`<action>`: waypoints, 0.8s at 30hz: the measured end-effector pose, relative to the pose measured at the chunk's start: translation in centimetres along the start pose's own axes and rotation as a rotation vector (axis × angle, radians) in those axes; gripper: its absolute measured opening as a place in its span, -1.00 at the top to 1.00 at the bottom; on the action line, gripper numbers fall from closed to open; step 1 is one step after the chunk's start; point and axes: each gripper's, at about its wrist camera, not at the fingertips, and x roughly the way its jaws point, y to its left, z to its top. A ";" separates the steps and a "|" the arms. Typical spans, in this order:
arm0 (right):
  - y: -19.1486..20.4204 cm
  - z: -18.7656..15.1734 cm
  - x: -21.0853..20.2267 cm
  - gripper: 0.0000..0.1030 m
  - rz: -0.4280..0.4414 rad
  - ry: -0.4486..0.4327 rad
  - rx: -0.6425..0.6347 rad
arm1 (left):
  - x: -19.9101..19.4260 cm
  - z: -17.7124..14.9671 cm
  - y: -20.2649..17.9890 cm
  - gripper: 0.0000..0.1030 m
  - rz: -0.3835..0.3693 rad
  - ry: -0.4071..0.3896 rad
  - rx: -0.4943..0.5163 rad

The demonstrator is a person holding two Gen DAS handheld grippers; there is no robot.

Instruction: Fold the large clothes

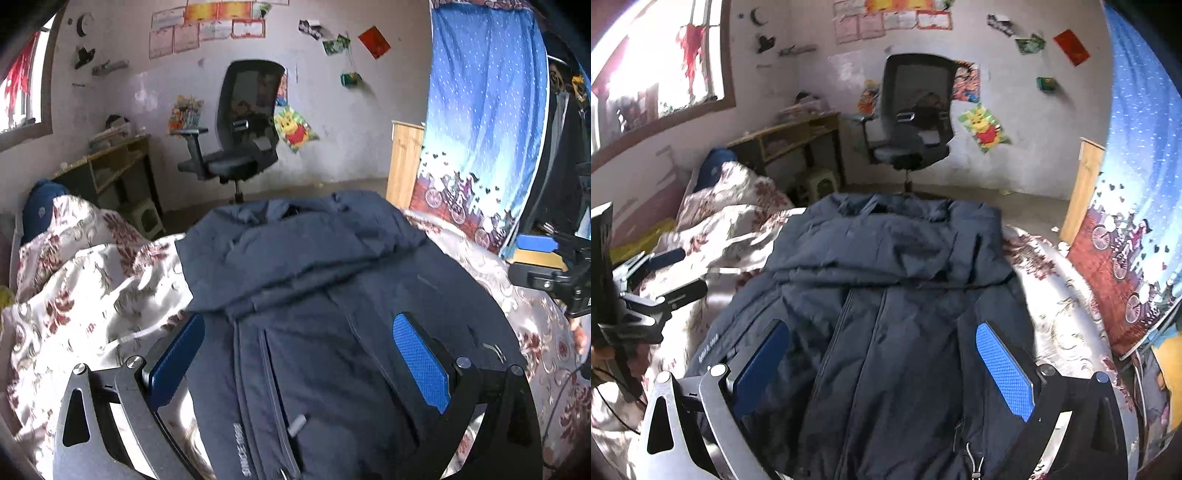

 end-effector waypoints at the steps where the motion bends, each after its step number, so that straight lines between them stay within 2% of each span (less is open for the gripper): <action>1: 0.0 -0.6 0.2 -0.99 0.010 0.007 -0.010 | 0.0 -0.3 -0.1 -0.94 -0.001 0.005 0.001; 9: -0.7 -4.7 1.4 -0.99 0.035 0.071 -0.085 | 0.6 -3.7 -1.4 -0.95 0.042 0.085 -0.018; 16: -1.3 -8.7 2.2 -0.99 0.045 0.130 -0.178 | -0.2 -6.7 -1.1 -0.94 0.035 0.127 -0.047; 20: -1.6 -10.9 2.7 -0.99 0.076 0.186 -0.213 | -1.1 -8.2 -1.7 -0.94 0.033 0.135 -0.011; 24: -1.4 -13.6 3.1 -0.99 0.083 0.231 -0.314 | -1.5 -10.0 -2.9 -0.94 0.028 0.157 0.033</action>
